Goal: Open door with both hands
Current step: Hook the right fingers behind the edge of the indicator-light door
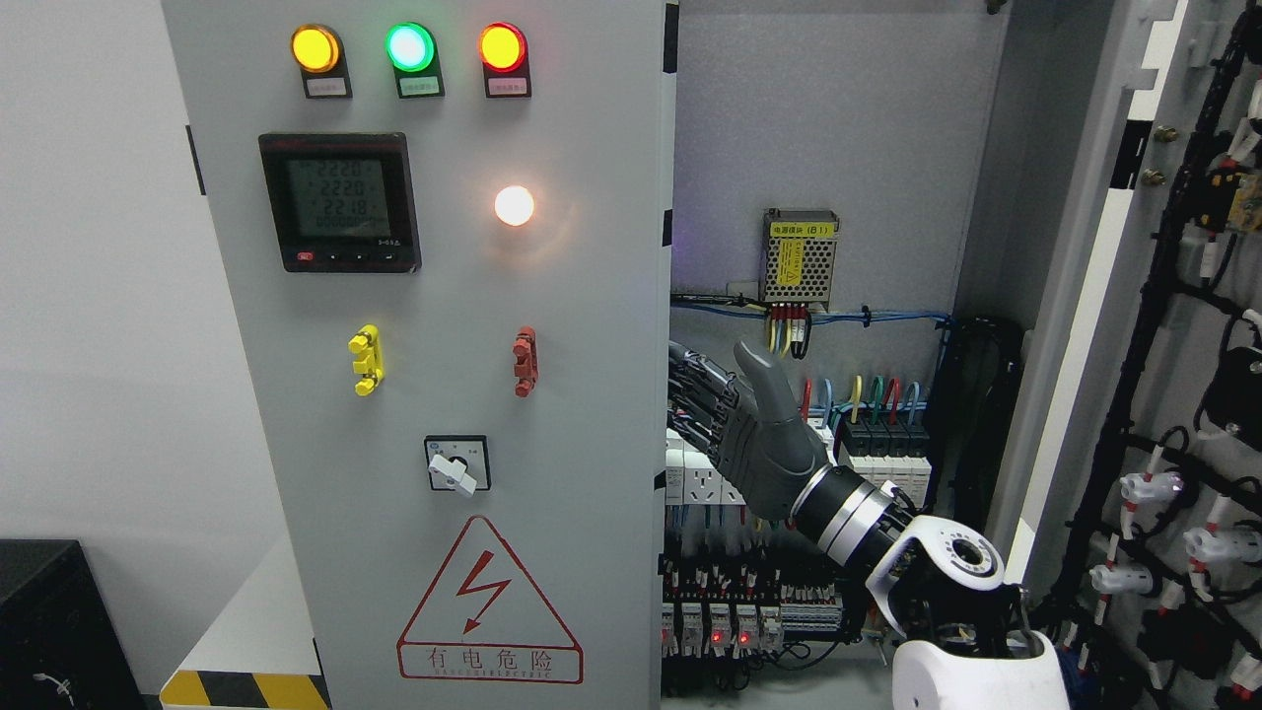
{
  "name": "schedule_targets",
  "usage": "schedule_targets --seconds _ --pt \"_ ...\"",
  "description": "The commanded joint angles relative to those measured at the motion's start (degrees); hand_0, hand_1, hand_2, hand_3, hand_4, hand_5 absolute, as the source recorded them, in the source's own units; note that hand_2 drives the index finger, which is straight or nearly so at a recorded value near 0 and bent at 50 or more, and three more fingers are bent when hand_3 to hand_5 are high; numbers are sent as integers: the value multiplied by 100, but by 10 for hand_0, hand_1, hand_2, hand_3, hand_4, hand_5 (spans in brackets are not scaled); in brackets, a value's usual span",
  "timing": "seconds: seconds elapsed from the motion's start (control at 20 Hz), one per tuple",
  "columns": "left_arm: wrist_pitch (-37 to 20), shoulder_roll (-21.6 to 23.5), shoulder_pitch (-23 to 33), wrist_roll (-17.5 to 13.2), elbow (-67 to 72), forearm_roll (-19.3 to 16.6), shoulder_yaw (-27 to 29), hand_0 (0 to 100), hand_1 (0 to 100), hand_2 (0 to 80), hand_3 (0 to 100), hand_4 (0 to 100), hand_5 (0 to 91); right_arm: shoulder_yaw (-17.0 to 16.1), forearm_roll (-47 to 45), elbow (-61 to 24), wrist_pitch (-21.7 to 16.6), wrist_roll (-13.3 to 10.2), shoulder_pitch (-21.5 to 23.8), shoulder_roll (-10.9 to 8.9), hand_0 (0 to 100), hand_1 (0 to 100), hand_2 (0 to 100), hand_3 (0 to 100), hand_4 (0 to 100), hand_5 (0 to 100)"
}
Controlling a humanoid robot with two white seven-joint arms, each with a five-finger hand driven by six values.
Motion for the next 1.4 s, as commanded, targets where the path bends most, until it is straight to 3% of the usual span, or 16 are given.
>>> schedule_targets --seconds 0.0,0.15,0.25,0.3,0.85,0.95,1.35 --pt "-3 0 0 4 0 -123 1 0 0 0 0 0 0 -19 -12 21 99 13 -80 -1 0 0 0 0 0 0" --pt "-3 0 0 4 0 -123 1 0 0 0 0 0 0 -28 -12 4 116 83 -98 8 0 0 0 0 0 0" --pt "-3 0 0 4 0 -123 -8 0 0 0 0 0 0 -98 -4 -23 125 364 -89 8 0 0 0 0 0 0" --pt "-3 0 0 4 0 -123 1 0 0 0 0 0 0 -98 -4 -31 134 391 -98 -1 0 0 0 0 0 0" --pt "-3 0 0 4 0 -123 1 0 0 0 0 0 0 -151 -12 -40 248 435 -98 -1 0 0 0 0 0 0" --pt "-3 0 0 4 0 -123 1 0 0 0 0 0 0 -151 -12 -31 292 558 -98 -1 0 0 0 0 0 0" --pt "-3 0 0 4 0 -123 1 0 0 0 0 0 0 -151 -21 -58 345 620 -98 -1 0 0 0 0 0 0"
